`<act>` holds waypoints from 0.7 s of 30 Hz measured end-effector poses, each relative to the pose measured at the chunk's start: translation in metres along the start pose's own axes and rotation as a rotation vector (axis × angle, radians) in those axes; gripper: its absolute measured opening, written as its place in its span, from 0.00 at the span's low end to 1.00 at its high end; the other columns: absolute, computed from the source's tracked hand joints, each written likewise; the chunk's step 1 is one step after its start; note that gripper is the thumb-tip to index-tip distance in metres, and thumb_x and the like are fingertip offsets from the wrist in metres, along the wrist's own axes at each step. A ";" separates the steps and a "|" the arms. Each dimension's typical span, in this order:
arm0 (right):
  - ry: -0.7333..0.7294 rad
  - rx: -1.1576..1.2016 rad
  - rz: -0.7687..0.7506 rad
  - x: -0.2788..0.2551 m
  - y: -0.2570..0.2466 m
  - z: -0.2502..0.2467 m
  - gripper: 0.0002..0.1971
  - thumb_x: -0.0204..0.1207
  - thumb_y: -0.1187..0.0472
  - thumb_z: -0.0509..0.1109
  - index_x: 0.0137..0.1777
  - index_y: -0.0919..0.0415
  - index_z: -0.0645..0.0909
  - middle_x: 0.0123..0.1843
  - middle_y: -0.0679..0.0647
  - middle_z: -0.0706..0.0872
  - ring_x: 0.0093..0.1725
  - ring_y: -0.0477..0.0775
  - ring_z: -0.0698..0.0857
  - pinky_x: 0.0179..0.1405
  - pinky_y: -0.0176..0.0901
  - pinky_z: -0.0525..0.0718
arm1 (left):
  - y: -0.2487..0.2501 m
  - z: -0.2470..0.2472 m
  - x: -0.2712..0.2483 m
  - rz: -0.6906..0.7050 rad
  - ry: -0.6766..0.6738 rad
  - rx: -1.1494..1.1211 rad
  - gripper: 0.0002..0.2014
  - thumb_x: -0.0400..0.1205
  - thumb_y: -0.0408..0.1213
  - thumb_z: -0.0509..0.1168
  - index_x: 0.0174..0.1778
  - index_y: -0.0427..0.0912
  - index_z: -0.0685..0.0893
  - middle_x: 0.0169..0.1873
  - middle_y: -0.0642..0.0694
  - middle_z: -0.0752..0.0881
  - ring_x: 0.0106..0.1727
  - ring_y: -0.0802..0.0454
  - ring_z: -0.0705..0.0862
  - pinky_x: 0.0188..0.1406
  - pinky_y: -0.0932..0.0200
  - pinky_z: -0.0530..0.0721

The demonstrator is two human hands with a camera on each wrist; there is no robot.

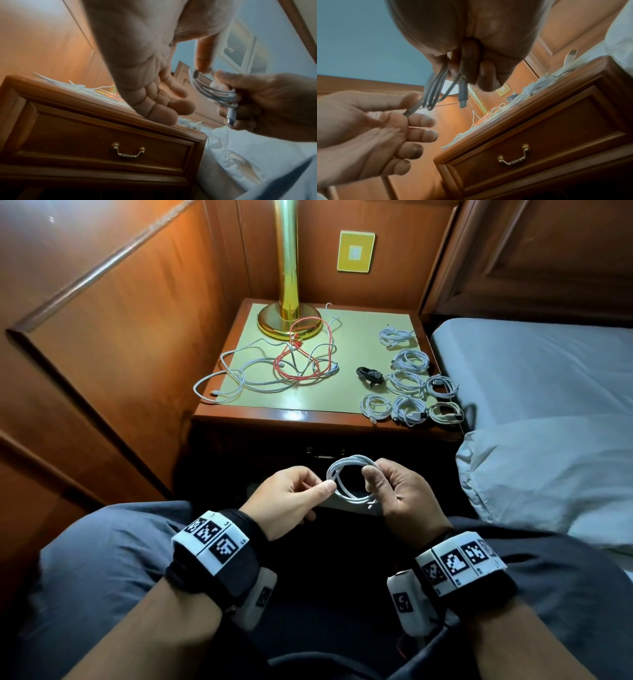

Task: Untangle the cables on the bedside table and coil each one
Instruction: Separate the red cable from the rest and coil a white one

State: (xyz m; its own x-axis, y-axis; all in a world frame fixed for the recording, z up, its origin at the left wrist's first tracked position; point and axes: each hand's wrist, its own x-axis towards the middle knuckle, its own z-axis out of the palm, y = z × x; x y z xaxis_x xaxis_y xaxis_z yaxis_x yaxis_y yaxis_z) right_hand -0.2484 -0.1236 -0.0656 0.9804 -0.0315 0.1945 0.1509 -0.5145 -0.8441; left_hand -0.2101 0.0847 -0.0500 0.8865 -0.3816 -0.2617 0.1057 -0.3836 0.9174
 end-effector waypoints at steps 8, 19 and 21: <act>-0.016 0.143 0.106 0.000 -0.002 -0.008 0.21 0.82 0.43 0.65 0.34 0.56 0.82 0.24 0.45 0.81 0.26 0.44 0.80 0.30 0.38 0.77 | 0.009 0.006 -0.004 0.062 -0.146 -0.454 0.10 0.86 0.28 0.64 0.60 0.34 0.87 0.52 0.34 0.91 0.51 0.43 0.90 0.53 0.51 0.89; -0.063 0.344 0.309 0.000 -0.004 -0.010 0.22 0.72 0.40 0.69 0.43 0.61 0.89 0.30 0.48 0.83 0.25 0.41 0.77 0.27 0.30 0.73 | 0.003 0.011 0.000 0.034 -0.094 -0.404 0.10 0.83 0.26 0.69 0.57 0.40 0.89 0.50 0.39 0.92 0.51 0.48 0.90 0.51 0.56 0.89; -0.081 0.343 0.305 0.000 -0.005 -0.009 0.20 0.75 0.44 0.70 0.44 0.63 0.89 0.29 0.46 0.85 0.25 0.37 0.79 0.28 0.27 0.74 | 0.002 0.011 0.001 0.033 -0.108 -0.345 0.10 0.83 0.29 0.70 0.57 0.44 0.88 0.52 0.40 0.92 0.52 0.49 0.90 0.51 0.53 0.88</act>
State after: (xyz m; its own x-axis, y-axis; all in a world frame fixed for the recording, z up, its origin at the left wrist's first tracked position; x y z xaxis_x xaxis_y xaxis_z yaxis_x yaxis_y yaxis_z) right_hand -0.2508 -0.1288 -0.0568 0.9912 -0.0632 -0.1162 -0.1258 -0.1790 -0.9758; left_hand -0.2142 0.0739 -0.0513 0.8414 -0.4823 -0.2438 0.2403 -0.0702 0.9682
